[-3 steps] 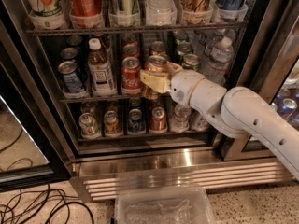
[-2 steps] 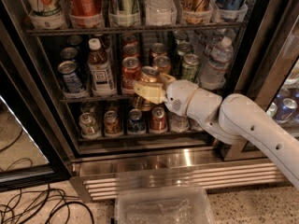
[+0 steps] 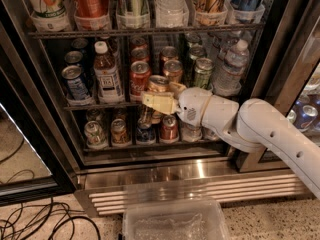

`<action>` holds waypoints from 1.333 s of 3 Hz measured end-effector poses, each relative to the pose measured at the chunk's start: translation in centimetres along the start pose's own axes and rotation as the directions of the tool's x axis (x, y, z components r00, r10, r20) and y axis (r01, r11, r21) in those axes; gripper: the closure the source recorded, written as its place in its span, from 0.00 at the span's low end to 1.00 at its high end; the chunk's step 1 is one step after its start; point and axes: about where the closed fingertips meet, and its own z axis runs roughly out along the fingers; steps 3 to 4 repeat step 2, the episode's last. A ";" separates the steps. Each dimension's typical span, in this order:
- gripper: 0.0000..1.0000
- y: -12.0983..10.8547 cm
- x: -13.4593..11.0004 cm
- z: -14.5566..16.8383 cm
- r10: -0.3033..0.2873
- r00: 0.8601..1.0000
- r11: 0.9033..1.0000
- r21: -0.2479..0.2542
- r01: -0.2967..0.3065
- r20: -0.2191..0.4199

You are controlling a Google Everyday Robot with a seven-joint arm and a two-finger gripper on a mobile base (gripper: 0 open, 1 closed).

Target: Pick orange can from middle shelf of fridge

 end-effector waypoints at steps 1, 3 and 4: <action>1.00 4.2 1.4 -0.7 0.032 0.999 0.999 -0.040 -0.033 -0.027; 1.00 4.4 1.6 -0.7 0.033 0.999 0.999 -0.042 -0.034 -0.031; 1.00 4.4 1.6 -0.7 0.033 0.999 0.999 -0.042 -0.034 -0.031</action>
Offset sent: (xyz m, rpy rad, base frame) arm -0.0741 0.0245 -0.0145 0.0040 0.0689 0.0588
